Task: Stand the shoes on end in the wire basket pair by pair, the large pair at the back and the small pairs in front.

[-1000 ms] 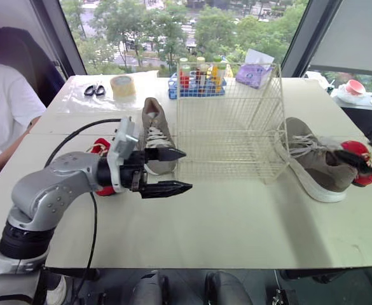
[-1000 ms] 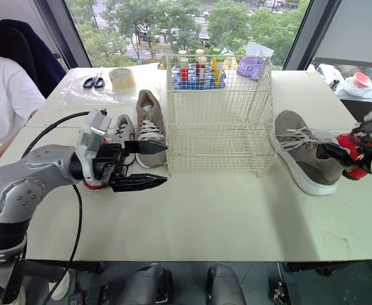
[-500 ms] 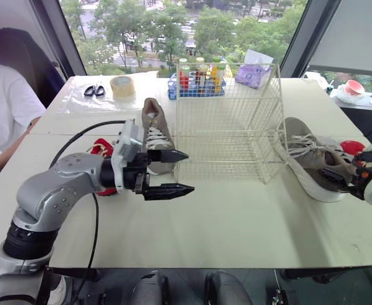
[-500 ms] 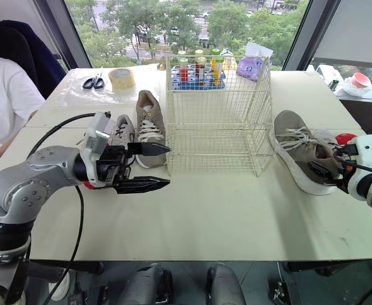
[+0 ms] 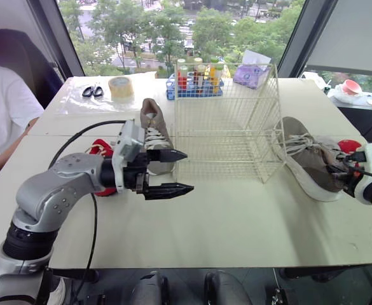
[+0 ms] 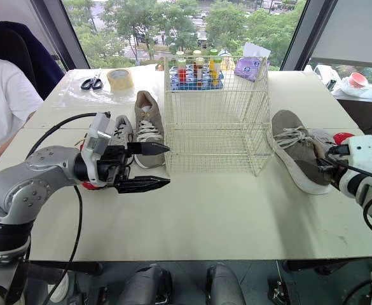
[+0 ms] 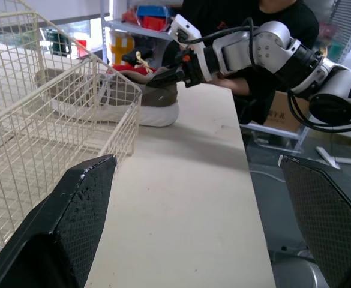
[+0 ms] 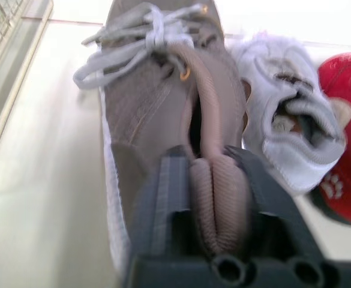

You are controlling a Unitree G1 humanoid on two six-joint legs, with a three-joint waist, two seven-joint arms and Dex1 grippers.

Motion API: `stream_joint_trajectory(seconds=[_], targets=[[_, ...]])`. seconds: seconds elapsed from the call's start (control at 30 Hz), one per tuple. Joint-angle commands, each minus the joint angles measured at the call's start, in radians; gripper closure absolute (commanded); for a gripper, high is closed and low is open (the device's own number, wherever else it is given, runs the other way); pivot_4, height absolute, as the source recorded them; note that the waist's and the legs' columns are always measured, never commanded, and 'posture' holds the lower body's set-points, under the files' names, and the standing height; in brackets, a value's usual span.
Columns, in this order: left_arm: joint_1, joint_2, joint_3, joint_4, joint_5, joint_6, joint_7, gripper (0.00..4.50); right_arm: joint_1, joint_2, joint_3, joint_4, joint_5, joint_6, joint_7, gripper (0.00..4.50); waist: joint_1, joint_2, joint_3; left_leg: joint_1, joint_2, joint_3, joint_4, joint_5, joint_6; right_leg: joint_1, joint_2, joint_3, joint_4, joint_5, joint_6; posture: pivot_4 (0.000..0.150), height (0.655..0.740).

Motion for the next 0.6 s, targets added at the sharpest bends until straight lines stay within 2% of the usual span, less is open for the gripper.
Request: stream_joint_trajectory(seconds=[0.03,0.2,0.37,0.6], targets=[[-0.044,0.003,0.018,0.017,0.015,-0.023,-0.023,0.0,-0.004,0.01,-0.014,-0.069,0.016,0.025,-0.008,4.36,0.0,0.0,0.0,0.0,0.0,0.0,0.0,0.0,0.0,0.0,0.0,0.0,0.0,0.0,0.0,0.15,0.74],[-0.111,-0.003,0.006,0.09,0.053,-0.039,-0.068,0.0,-0.057,0.017,-0.083,-0.164,0.045,0.051,-0.052,4.36,0.0,0.002,0.001,0.0,0.0,0.0,0.0,0.0,0.0,-0.001,0.0,0.0,0.0,0.0,0.0,0.15,0.74],[-0.226,-0.032,0.007,0.221,0.086,-0.059,-0.112,0.0,-0.231,0.006,-0.159,-0.257,0.116,0.1,-0.128,4.36,0.001,0.009,0.006,-0.002,0.0,0.001,0.0,0.0,0.0,-0.003,0.0,0.0,0.0,0.0,0.0,0.15,0.74],[-0.337,-0.056,0.006,0.368,0.124,-0.081,-0.189,0.0,-0.399,-0.059,-0.172,-0.351,0.161,0.123,-0.157,4.36,0.003,0.009,0.006,-0.003,0.0,0.001,-0.002,0.0,0.0,-0.004,0.0,-0.001,0.0,-0.001,0.003,0.15,0.74]])
